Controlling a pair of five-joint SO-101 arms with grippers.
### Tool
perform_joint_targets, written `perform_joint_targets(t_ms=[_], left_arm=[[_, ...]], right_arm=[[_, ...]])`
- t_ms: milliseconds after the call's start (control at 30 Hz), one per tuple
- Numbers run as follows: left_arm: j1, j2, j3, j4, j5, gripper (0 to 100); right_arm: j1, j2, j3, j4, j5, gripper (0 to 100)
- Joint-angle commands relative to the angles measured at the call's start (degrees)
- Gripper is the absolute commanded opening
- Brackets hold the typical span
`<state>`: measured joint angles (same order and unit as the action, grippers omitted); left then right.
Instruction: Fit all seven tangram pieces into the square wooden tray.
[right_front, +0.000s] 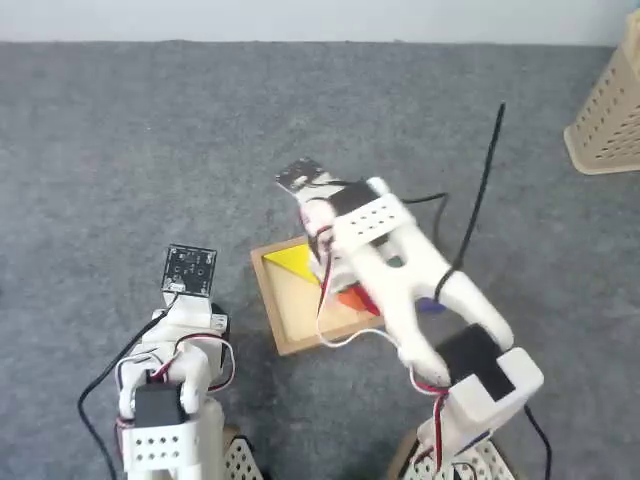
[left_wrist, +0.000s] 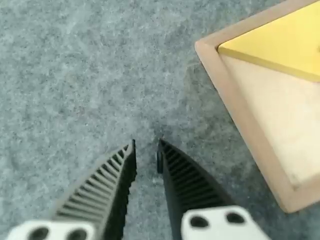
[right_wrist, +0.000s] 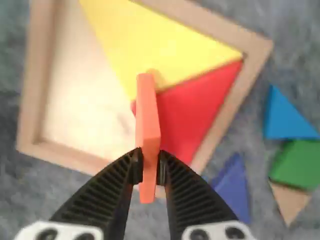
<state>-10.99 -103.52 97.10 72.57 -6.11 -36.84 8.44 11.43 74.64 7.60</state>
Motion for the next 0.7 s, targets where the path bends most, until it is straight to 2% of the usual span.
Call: perform_joint_targets(t_ms=[0,133,233,467,533,667], left_arm=[[0.1,-1.2,-0.6,0.0,0.4,7],[0.1,-1.2,-0.6,0.0,0.4,7],[0.1,-1.2,-0.6,0.0,0.4,7],[0.1,-1.2,-0.6,0.0,0.4,7],[0.1,-1.2,-0.6,0.0,0.4,7],[0.1,-1.2,-0.6,0.0,0.4,7]], right_arm=[[-3.8,-1.1,2.5,-8.5,-1.4,0.6],[-7.5,-1.1,5.8,-17.1,-1.6,0.6],[-7.6,-0.6,5.1,-18.2,-1.5,0.9],[-7.5,-1.1,4.6,-15.2,-1.3,20.3],[-6.0,-1.2,4.6,-15.1,-1.5,19.6],[-3.8,-4.0,5.9,-15.6,-1.6,9.4]])
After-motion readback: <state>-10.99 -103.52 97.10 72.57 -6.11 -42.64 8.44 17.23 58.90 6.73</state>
